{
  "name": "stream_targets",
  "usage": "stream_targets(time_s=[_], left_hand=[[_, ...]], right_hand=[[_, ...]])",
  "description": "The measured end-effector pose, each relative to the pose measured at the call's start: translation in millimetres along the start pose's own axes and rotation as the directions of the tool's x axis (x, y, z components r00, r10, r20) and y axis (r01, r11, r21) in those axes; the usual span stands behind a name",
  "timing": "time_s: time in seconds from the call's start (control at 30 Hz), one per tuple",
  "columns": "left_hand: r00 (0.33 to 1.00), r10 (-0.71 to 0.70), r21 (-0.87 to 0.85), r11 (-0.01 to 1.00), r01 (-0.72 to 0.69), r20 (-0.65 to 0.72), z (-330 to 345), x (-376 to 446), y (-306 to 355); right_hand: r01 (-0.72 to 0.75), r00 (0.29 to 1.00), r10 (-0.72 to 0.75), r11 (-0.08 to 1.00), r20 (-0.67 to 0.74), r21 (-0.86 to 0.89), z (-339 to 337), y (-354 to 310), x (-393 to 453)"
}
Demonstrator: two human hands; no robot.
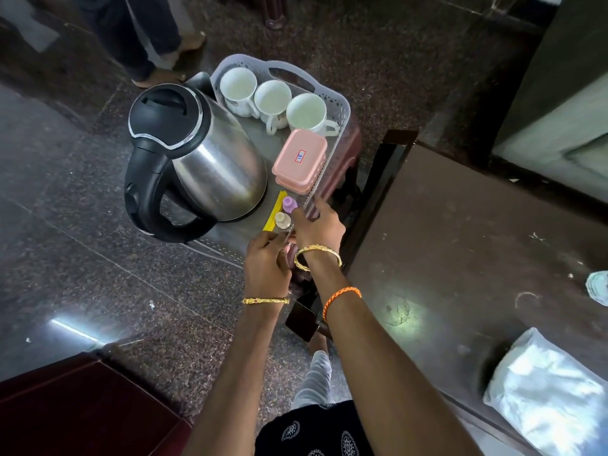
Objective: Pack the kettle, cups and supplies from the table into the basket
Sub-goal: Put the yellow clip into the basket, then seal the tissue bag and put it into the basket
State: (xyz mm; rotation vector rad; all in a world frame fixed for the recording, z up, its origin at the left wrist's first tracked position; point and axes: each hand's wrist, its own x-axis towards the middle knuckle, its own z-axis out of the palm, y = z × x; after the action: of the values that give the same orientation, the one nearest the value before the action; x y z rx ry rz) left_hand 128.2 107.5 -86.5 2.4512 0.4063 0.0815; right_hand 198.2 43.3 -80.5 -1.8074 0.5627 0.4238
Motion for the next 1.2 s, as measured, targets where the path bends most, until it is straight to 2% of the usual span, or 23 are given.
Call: stream_targets(time_s=[0.1, 0.2, 0.27, 0.33, 0.43, 0.53, 0.63, 0.8, 0.87, 0.9, 0.93, 0.97, 1.0, 1.03, 1.07, 1.1, 1.17, 1.2], left_hand=[[0.997, -0.041, 0.002, 0.999, 0.041, -0.059, 3.5, -2.7, 2.8], [0.976, -0.020, 0.114, 0.992, 0.046, -0.215, 14.3, -16.3, 17.1], [0.950, 0.000, 0.143, 0.989, 0.047, -0.312, 26.2, -29.5, 33.3], [0.955, 0.048, 0.101, 0.995, -0.019, -0.293, 44.0, -41.2, 52.3], [0.987, 0.144, -0.031, 0.989, -0.146, -0.064, 79.3, -57.7, 80.9], [0.948, 0.188, -0.046, 0.982, -0.182, 0.258, 122.5, -79.2, 114.2], [0.812, 0.263, -0.048, 0.959, -0.280, 0.521, 163.5, -103.1, 147.8], [0.559, 0.412, -0.067, 0.843, -0.534, 0.720, 231.3, -135.9, 211.7], [0.449, 0.443, -0.068, 0.767, -0.638, 0.776, 261.1, -147.1, 239.0], [0.398, 0.449, -0.072, 0.730, -0.680, 0.800, 275.2, -152.8, 251.5], [0.364, 0.453, -0.075, 0.703, -0.707, 0.814, 285.9, -155.3, 259.5], [0.326, 0.452, -0.083, 0.679, -0.729, 0.830, 298.5, -160.9, 268.9], [0.290, 0.439, -0.090, 0.664, -0.742, 0.850, 311.0, -166.9, 277.6], [0.259, 0.413, -0.087, 0.655, -0.751, 0.873, 323.0, -173.4, 285.1], [0.232, 0.385, -0.079, 0.642, -0.763, 0.893, 334.2, -180.4, 291.7], [0.219, 0.367, -0.067, 0.628, -0.776, 0.904, 342.4, -184.5, 296.2], [0.226, 0.357, -0.036, 0.597, -0.802, 0.906, 356.8, -192.6, 304.7], [0.242, 0.358, -0.014, 0.583, -0.812, 0.902, 362.0, -195.5, 308.0]], right_hand=[[-0.002, 1.000, 0.001, 1.000, 0.030, 0.029, -5.9, 4.2, -1.3], [-0.004, 1.000, 0.001, 0.997, 0.031, 0.083, -20.4, 18.8, -2.9], [-0.018, 0.999, 0.022, 0.996, -0.048, 0.091, -37.9, 36.1, -3.4], [-0.047, 0.982, 0.069, 0.990, -0.175, 0.130, -65.6, 59.3, -4.3], [-0.099, 0.910, 0.126, 0.991, -0.396, 0.088, -118.3, 101.7, -9.9], [-0.165, 0.793, 0.202, 0.979, -0.574, 0.117, -177.4, 144.5, -18.8], [-0.227, 0.652, 0.290, 0.956, -0.700, 0.184, -233.7, 180.7, -29.1], [-0.257, 0.298, 0.509, 0.857, -0.807, 0.446, -313.6, 230.5, -50.6], [-0.286, 0.100, 0.640, 0.751, -0.761, 0.594, -339.9, 251.5, -59.3], [-0.298, 0.015, 0.726, 0.660, -0.687, 0.690, -351.9, 261.8, -63.6], [-0.289, -0.021, 0.809, 0.557, -0.587, 0.778, -358.0, 270.1, -65.8], [-0.272, -0.007, 0.876, 0.463, -0.483, 0.843, -364.8, 281.1, -67.5], [-0.261, 0.050, 0.909, 0.412, -0.414, 0.873, -370.3, 291.5, -68.2], [-0.258, 0.120, 0.919, 0.394, -0.376, 0.882, -375.0, 300.0, -68.4], [-0.246, 0.157, 0.924, 0.379, -0.349, 0.892, -380.0, 306.6, -68.1], [-0.245, 0.149, 0.934, 0.353, -0.325, 0.903, -383.0, 311.8, -67.4], [-0.240, 0.055, 0.968, 0.250, -0.244, 0.938, -391.0, 323.7, -68.4], [-0.220, 0.038, 0.985, 0.175, -0.171, 0.960, -394.6, 327.3, -70.0]])
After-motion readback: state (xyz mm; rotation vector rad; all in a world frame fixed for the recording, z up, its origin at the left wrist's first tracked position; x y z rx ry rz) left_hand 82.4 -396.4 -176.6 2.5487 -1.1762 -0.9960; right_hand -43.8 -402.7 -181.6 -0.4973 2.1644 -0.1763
